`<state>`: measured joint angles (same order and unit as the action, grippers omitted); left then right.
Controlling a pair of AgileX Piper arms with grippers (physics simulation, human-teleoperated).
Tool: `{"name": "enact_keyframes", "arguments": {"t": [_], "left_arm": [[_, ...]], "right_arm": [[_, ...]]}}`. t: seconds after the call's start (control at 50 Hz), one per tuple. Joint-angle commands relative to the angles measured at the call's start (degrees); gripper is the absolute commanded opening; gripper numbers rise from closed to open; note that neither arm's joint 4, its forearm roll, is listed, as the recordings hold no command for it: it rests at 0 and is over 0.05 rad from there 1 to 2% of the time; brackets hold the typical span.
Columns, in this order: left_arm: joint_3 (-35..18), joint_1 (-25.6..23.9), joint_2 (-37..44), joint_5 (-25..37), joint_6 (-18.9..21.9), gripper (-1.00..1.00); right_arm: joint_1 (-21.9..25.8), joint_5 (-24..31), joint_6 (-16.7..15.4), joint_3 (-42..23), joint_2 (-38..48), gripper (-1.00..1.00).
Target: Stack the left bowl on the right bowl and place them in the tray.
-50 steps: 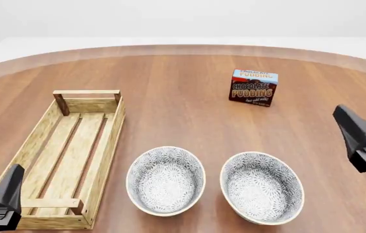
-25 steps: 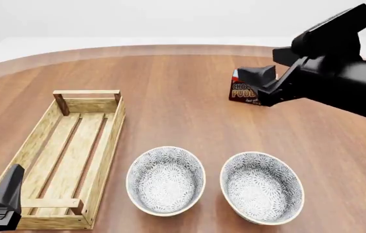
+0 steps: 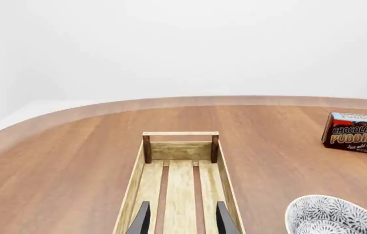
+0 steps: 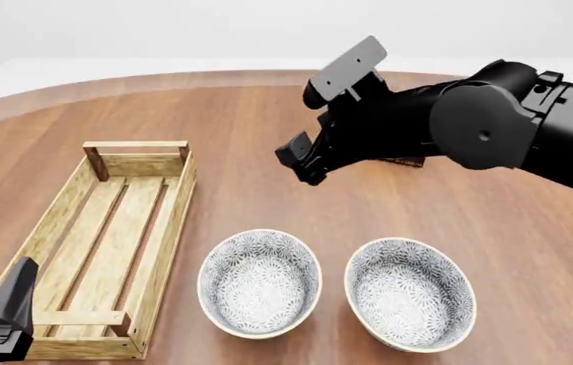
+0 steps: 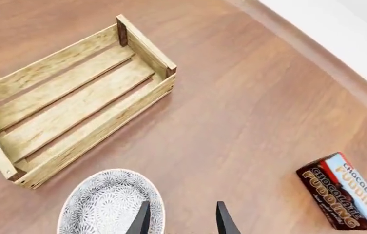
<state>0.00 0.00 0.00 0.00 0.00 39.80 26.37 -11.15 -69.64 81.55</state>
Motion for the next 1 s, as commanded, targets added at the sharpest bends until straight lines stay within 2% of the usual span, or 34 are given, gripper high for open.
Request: {"name": "enact_keyframes", "arguments": {"t": [0.02, 0.06, 0.08, 0.36, 0.38, 0.42, 0.54, 0.66, 0.82, 1.0], "left_arm": [[0.0, 0.0, 0.0, 0.0, 0.0, 1.0], [0.0, 0.0, 0.0, 0.0, 0.0, 1.0], [0.0, 0.0, 0.0, 0.0, 0.0, 1.0], [0.0, 0.0, 0.0, 0.0, 0.0, 1.0], [0.0, 0.0, 0.0, 0.0, 0.0, 1.0], [0.0, 0.0, 0.0, 0.0, 0.0, 1.0], [0.0, 0.0, 0.0, 0.0, 0.0, 1.0], [0.0, 0.0, 0.0, 0.0, 0.0, 1.0], [0.0, 0.0, 0.0, 0.0, 0.0, 1.0], [0.0, 0.0, 0.0, 0.0, 0.0, 1.0]], "right_arm": [[2.54, 2.9, 2.74, -3.57, 6.65, 1.0], [2.54, 2.97, 2.9, -3.72, 6.83, 1.0], [3.46, 3.42, 4.49, -4.2, 7.67, 1.0], [2.78, 3.65, 4.34, -5.38, 12.29, 1.0], [2.7, 3.62, 5.54, -5.47, 12.83, 1.0], [1.61, 3.07, 4.76, -5.01, 14.0, 1.0], [1.44, 3.05, 6.03, -4.42, 14.91, 1.0], [1.01, 3.02, 6.01, -3.51, 15.4, 1.0], [2.12, 2.31, 8.17, -2.16, 16.93, 1.0], [2.68, 1.92, 8.44, -1.93, 18.4, 1.0]]}}
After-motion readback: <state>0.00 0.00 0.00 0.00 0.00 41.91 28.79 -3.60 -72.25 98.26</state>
